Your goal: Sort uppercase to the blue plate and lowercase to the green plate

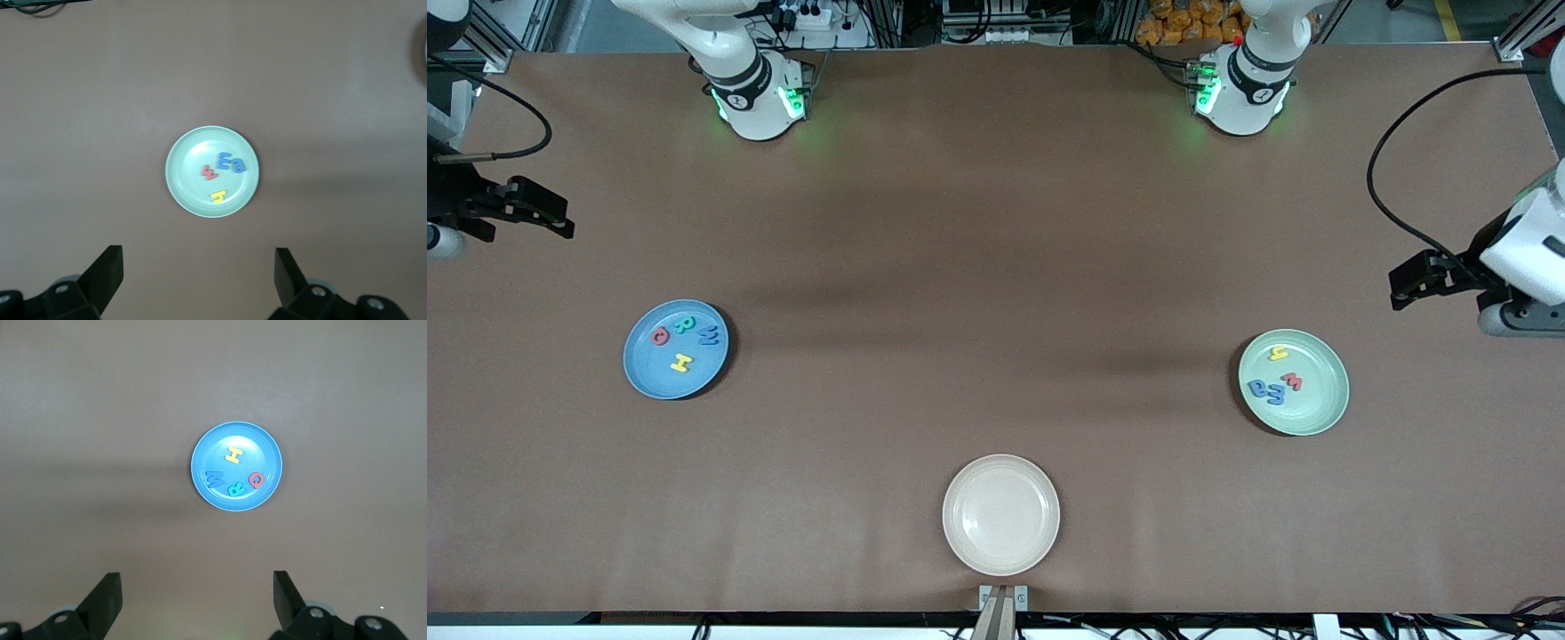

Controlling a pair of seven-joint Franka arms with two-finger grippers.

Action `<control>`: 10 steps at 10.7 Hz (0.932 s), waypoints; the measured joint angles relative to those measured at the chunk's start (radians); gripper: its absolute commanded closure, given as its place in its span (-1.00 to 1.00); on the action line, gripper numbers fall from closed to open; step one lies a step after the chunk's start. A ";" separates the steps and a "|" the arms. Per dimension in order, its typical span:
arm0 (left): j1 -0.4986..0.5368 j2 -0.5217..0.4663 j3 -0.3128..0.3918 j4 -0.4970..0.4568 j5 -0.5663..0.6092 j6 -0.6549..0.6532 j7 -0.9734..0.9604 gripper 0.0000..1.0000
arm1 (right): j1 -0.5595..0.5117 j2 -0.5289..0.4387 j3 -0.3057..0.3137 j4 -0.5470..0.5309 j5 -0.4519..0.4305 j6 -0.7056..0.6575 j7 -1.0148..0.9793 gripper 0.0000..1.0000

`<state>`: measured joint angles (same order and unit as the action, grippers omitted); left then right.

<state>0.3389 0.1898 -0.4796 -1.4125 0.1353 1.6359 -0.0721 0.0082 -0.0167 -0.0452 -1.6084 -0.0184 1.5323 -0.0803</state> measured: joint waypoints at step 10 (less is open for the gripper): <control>-0.064 -0.081 0.108 0.003 -0.063 -0.028 0.000 -1.00 | 0.000 0.000 0.000 0.000 0.000 0.000 0.000 -1.00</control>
<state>0.2748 0.1085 -0.3715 -1.4098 0.0722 1.6075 -0.0719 0.0082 -0.0167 -0.0453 -1.6083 -0.0184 1.5318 -0.0804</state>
